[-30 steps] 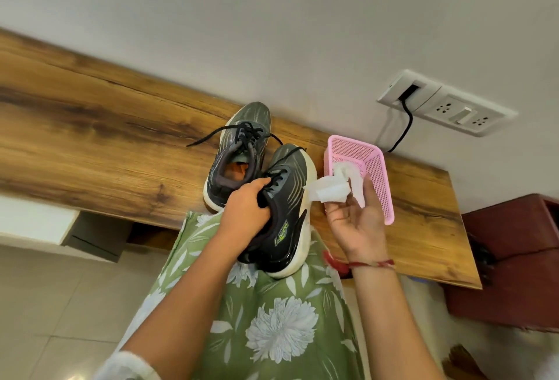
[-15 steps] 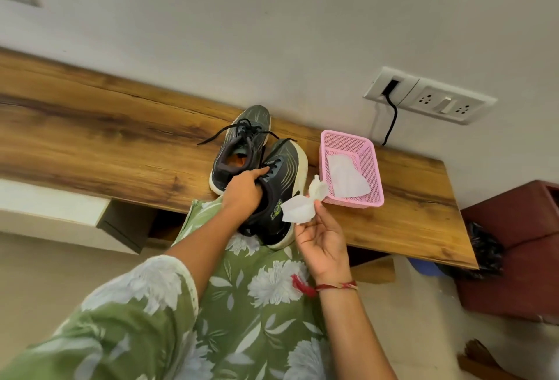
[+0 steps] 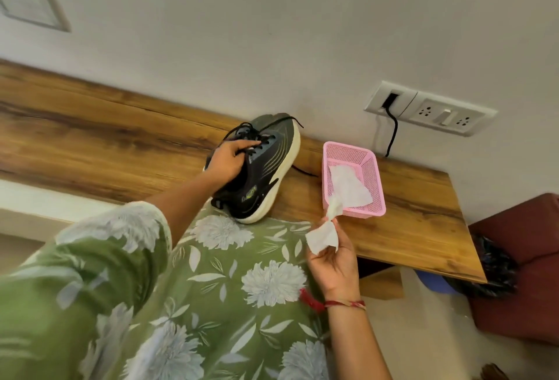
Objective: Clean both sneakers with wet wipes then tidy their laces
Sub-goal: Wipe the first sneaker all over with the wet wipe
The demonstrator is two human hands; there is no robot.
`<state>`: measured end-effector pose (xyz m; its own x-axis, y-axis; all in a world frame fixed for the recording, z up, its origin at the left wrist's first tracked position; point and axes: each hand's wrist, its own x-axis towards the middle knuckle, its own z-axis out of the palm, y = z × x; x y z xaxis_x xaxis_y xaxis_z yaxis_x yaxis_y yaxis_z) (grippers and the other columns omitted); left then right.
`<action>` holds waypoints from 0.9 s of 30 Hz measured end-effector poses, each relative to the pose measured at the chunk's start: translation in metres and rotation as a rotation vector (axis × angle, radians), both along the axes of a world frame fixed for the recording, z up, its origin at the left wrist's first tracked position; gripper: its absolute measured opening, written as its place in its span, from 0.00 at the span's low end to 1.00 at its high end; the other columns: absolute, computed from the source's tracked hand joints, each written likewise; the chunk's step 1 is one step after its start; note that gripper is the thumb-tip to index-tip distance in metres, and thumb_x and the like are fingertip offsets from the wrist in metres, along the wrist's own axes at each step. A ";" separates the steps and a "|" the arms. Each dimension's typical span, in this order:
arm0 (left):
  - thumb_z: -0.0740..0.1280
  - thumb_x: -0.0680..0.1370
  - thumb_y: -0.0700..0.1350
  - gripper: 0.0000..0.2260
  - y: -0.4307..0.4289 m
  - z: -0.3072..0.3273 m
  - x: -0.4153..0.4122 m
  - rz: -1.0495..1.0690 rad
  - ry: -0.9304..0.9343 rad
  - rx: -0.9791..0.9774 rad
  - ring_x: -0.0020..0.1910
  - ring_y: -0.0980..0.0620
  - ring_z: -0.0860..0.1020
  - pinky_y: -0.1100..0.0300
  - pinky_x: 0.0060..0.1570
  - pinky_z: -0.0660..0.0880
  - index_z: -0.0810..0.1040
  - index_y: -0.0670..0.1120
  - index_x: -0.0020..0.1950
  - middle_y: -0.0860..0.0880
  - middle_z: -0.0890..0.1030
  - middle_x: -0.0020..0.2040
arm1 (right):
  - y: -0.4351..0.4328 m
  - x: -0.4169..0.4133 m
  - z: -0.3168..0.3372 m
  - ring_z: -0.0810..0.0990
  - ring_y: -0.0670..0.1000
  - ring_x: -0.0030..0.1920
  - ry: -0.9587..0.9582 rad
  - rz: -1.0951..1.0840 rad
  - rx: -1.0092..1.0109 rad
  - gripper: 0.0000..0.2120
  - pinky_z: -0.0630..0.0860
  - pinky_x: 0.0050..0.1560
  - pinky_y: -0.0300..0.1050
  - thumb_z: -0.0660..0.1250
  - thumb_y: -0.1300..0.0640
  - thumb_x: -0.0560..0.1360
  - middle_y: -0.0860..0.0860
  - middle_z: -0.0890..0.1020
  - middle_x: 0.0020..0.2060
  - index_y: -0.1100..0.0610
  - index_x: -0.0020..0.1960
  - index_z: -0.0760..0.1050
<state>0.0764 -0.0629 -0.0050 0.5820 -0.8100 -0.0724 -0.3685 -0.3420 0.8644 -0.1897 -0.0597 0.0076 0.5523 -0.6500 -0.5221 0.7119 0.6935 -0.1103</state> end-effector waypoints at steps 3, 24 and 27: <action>0.55 0.80 0.32 0.22 -0.007 0.006 0.021 -0.041 -0.002 -0.008 0.52 0.51 0.79 0.61 0.55 0.76 0.79 0.55 0.61 0.49 0.79 0.60 | 0.002 -0.002 0.000 0.84 0.52 0.34 -0.030 -0.011 0.004 0.33 0.81 0.29 0.45 0.82 0.72 0.40 0.57 0.84 0.35 0.65 0.45 0.81; 0.59 0.77 0.30 0.22 0.003 0.010 0.034 -0.726 -0.297 0.441 0.63 0.54 0.74 0.62 0.66 0.65 0.80 0.55 0.59 0.54 0.78 0.62 | -0.014 0.031 -0.016 0.84 0.47 0.43 0.183 -0.015 -0.236 0.15 0.80 0.41 0.40 0.69 0.65 0.65 0.53 0.85 0.45 0.57 0.51 0.77; 0.59 0.77 0.29 0.23 0.015 -0.003 0.036 -0.654 -0.240 0.423 0.62 0.54 0.75 0.66 0.61 0.67 0.81 0.52 0.59 0.54 0.79 0.61 | -0.019 0.043 -0.023 0.83 0.46 0.44 0.305 0.019 -0.311 0.09 0.80 0.42 0.39 0.62 0.67 0.74 0.51 0.84 0.44 0.56 0.49 0.76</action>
